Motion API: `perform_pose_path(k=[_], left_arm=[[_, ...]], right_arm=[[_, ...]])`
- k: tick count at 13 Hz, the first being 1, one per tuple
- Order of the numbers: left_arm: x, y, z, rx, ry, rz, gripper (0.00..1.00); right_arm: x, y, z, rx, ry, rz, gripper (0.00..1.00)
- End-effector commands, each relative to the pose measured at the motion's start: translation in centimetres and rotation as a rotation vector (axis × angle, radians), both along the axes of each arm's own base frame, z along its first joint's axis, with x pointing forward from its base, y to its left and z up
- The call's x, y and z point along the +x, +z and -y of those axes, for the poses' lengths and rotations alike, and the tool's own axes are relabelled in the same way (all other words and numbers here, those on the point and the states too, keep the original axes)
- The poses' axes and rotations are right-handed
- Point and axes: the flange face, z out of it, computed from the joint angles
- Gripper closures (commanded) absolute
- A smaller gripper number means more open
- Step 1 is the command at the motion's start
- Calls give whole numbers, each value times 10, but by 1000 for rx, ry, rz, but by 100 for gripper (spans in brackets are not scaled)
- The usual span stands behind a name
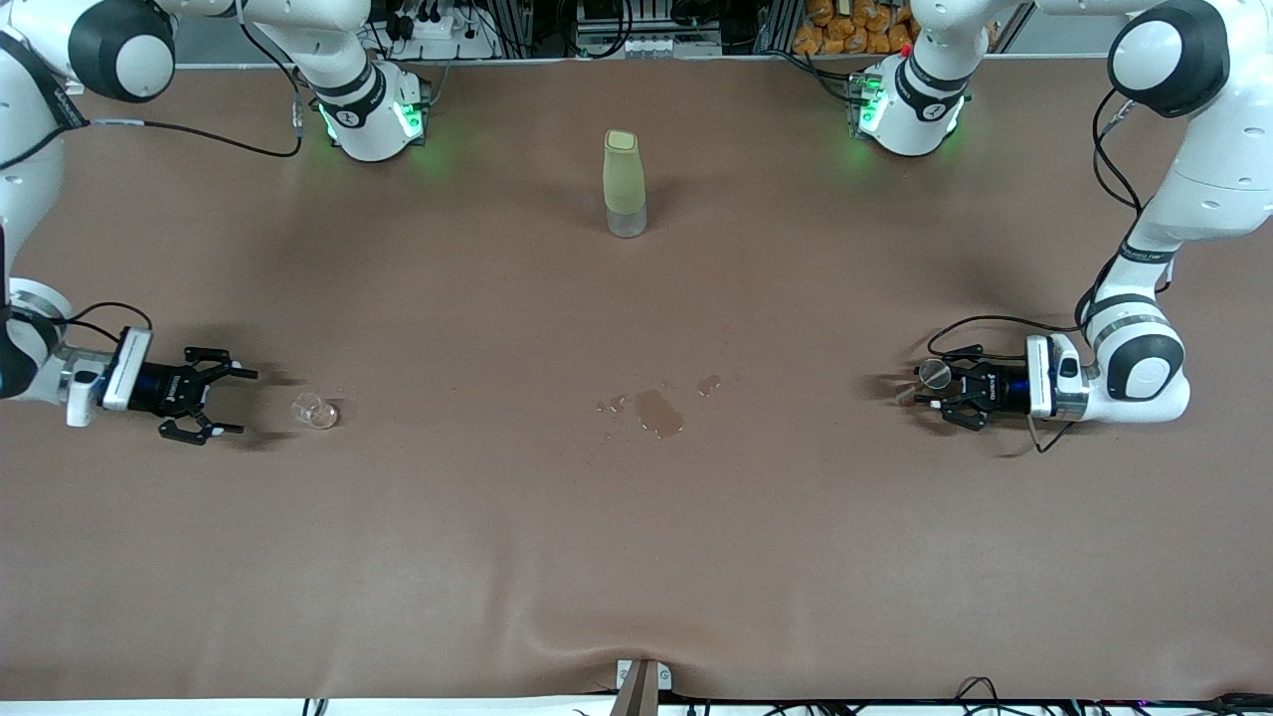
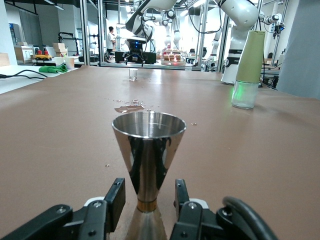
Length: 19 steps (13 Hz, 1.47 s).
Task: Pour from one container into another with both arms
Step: 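Close the left gripper on the jigger while the right gripper grips the beaker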
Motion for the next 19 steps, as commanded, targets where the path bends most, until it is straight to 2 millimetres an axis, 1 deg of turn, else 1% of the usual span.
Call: perform_pose_path(k=[1, 2, 4, 5, 7, 9, 11, 13, 14, 15, 16, 18, 19], left_arm=[[2, -9, 2, -18, 14, 24, 54], [3, -9, 2, -18, 14, 27, 54], [3, -9, 2, -18, 14, 34, 58], [2, -14, 2, -21, 15, 27, 59], [1, -15, 2, -20, 18, 24, 70], [3, -15, 3, -17, 16, 27, 76], [4, -14, 3, -16, 17, 27, 81], [5, -13, 3, -14, 19, 22, 81], [9, -10, 2, -19, 28, 29, 84], [12, -8, 1, -19, 35, 42, 96], [13, -8, 3, -20, 33, 43, 100], [13, -8, 3, -20, 38, 33, 100], [13, -8, 4, -20, 33, 31, 100]], right_arm=[[-6, -24, -2, 82, -27, 66, 0], [-10, -32, -4, 110, -22, 61, 0], [-14, -44, -7, 134, -33, 49, 0], [-16, -53, -12, 162, -40, 41, 0], [-20, -68, -15, 186, -51, 23, 0], [-21, -76, -20, 214, -59, 48, 0], [-23, -83, -26, 249, -68, 65, 0], [-22, -84, -26, 255, -76, 82, 0], [-20, -85, -26, 261, -86, 117, 0], [-20, -86, -26, 263, -89, 121, 0], [-21, -89, -28, 268, -93, 119, 0], [-19, -92, -30, 286, -131, 131, 0], [-19, -93, -34, 287, -133, 127, 0]])
